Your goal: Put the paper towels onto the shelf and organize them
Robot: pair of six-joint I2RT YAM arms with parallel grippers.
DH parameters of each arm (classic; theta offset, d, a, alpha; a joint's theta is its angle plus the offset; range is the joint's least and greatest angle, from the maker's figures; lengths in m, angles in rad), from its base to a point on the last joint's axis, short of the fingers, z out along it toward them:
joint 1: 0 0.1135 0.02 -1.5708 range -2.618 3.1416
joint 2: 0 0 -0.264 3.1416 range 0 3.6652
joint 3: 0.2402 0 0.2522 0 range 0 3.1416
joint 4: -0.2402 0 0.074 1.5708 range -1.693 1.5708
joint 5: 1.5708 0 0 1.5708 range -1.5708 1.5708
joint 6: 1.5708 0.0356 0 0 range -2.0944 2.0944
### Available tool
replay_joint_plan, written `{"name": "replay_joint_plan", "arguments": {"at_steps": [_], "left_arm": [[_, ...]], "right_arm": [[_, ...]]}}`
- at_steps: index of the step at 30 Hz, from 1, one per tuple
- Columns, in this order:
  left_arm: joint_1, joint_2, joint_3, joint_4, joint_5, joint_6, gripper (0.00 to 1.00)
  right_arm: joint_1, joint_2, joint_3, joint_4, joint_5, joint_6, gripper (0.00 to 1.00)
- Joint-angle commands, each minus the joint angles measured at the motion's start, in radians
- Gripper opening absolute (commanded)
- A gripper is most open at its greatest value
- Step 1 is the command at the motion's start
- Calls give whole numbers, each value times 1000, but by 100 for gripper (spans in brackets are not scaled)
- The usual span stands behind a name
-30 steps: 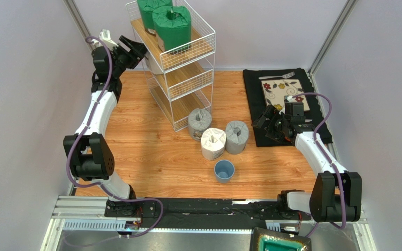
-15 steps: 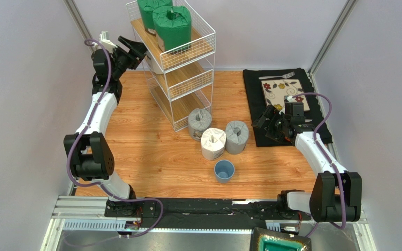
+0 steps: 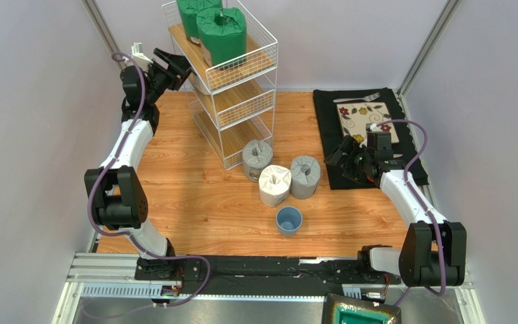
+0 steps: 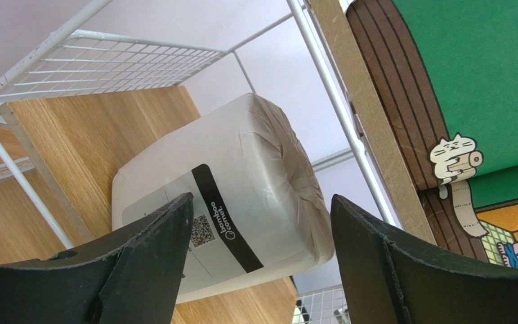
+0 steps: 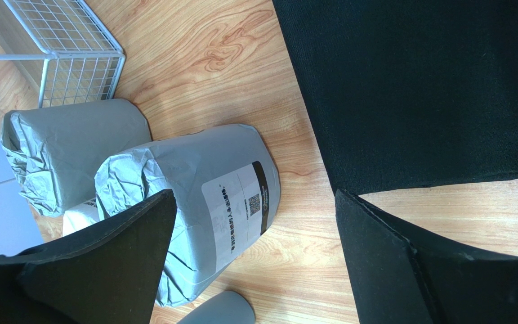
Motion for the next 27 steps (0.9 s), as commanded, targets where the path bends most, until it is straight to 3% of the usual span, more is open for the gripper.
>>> {"name": "replay_joint_plan", "arguments": {"at_steps": [1,16,27], "left_arm": [[2,13,1,64,26,-18,82],[7,15,0,67,14,-18,83],[65,-83,-100,95,-6,-26,84]], "right_arm": [[-4,-15,6,-2,10,-9,91],[-6,-18,20,-18,13,-13,91],[-6,-12,23,-9,1,-7,91]]}}
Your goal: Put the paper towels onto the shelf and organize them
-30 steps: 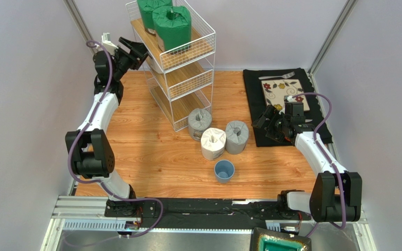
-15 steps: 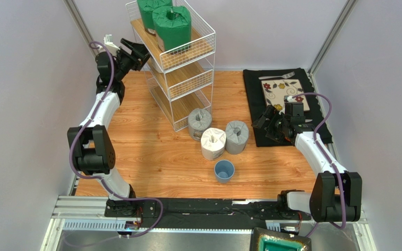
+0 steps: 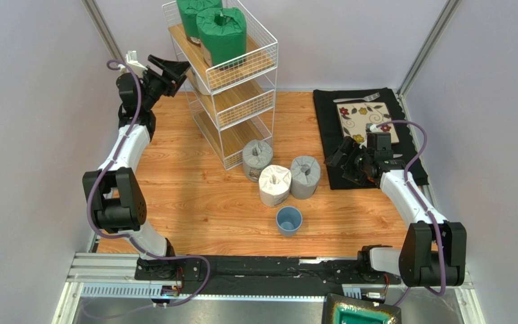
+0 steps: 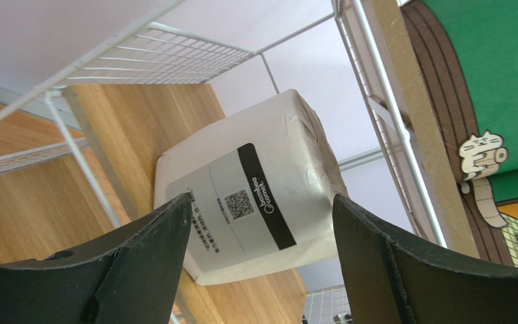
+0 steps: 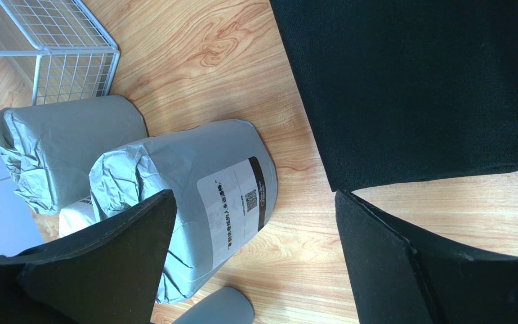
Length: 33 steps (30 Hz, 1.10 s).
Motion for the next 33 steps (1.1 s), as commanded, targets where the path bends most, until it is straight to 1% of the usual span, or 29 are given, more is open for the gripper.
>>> {"name": "replay_joint_plan", "arguments": {"at_steps": [1,9,12,15,16,17,18,19,20,21,23,24,25,26,27,29,30,31,32,33], "left_arm": [[33,-79,-31,56,-10,1,85],[43,-95,-59,105,24,-35,85],[43,-151,-132,105,42,-13,86],[43,-263,-194,32,45,60,87],[43,-288,-206,-54,47,123,87],[43,-317,-220,-93,42,154,88],[43,-384,-241,-125,27,178,88],[41,-422,-296,-174,16,223,88],[39,-461,-327,-196,4,243,88],[30,-536,-356,-257,-17,264,88],[10,-610,-431,-332,-49,345,88],[-34,-671,-454,-404,-98,375,88],[-60,-697,-496,-426,-117,422,88],[-91,-722,-517,-467,-137,438,88],[-170,-758,-540,-505,-181,458,88],[-270,-788,-605,-524,-244,476,88],[-375,-794,-620,-547,-311,490,88],[-426,-794,-646,-555,-342,490,88],[-515,-794,-660,-555,-365,490,88],[-552,-790,-678,-537,-413,478,88]], "right_arm": [[-4,-11,23,11,-1,-6,91],[-4,-12,17,13,1,-8,91],[-4,-15,12,13,1,-5,91],[-6,-14,11,17,1,-5,91],[-4,-11,14,14,1,-8,91],[-4,-6,19,8,2,-9,91],[-6,-6,29,2,4,-12,91],[-4,-8,31,-1,10,-17,91],[-6,-9,34,-1,11,-16,91],[-6,-12,35,-1,11,-19,91],[-6,-12,39,1,16,-16,91],[-6,-8,39,1,13,-14,91],[-6,-6,39,4,10,-12,91],[-6,-3,37,5,7,-12,91],[-4,-2,36,11,5,-9,91],[-4,3,32,13,-2,-8,91],[-6,3,31,16,-4,-5,91],[-4,-2,29,17,-6,-5,91],[-4,-5,28,16,-6,-2,91],[-3,-8,25,16,-6,-2,91]]}}
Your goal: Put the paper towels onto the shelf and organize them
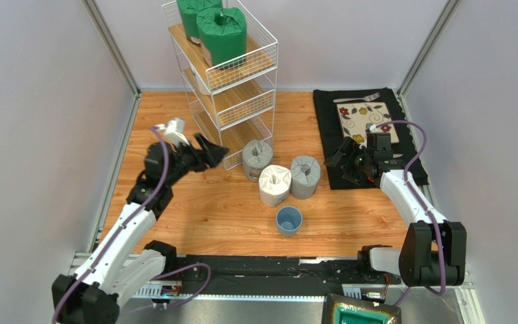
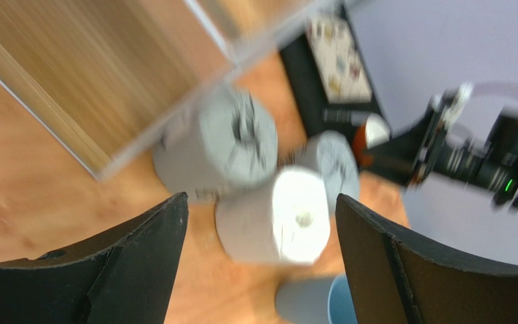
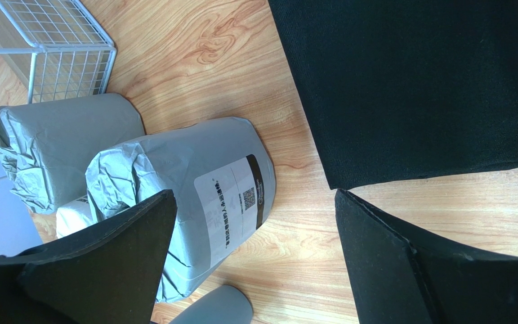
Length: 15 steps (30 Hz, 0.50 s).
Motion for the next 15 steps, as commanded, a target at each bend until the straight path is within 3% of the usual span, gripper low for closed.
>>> {"name": "replay_joint_plan", "arguments": {"at_steps": [1,5,15], "left_arm": [[-200,8,-92,-62,-195,51,88],[-262,49,-140,10,-210,8,89],[-332,220,-76,159,-134,-9,91]], "right_arm": [[-4,-14,23,23,-4,1,91],[-6,-30,15,20,-5,-1,91],[-4,-42,6,14,1,-7,91]]}}
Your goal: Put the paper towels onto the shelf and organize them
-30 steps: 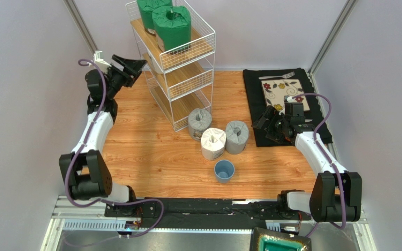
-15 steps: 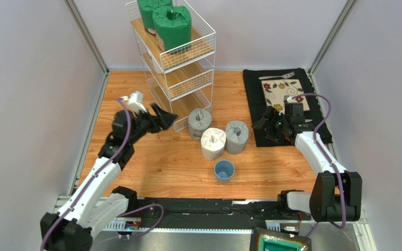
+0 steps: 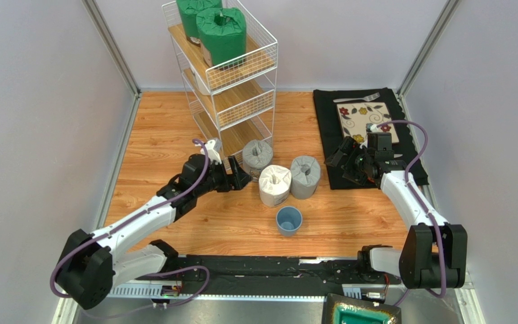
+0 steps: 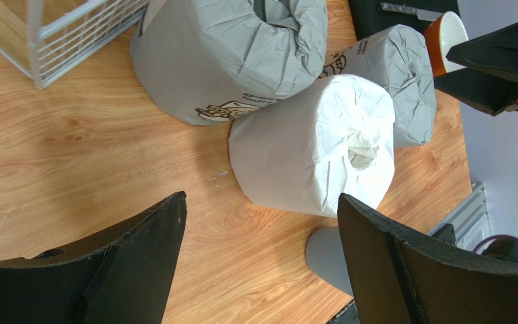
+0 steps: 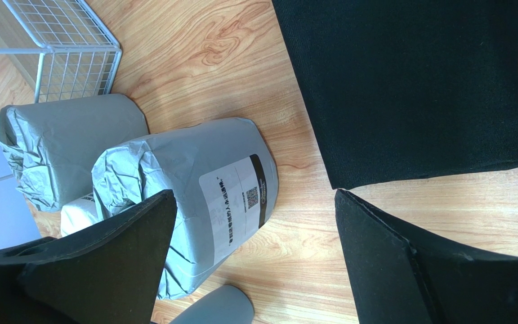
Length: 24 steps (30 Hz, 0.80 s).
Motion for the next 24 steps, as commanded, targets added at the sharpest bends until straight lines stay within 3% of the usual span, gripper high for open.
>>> {"name": "replay_joint_plan", "arguments": {"at_steps": [1,13,24], "left_arm": [[-30,42,64,115,20,-11,91],[-117,203,107,190,41,-32,91],[-130,315,167,223,28,-35,91]], "right_arm": [[-4,-28,6,16,1,-7,91],[-4,-16,14,18,-4,-8,91],[-4,-8,12,22,-6,-2,91]]}}
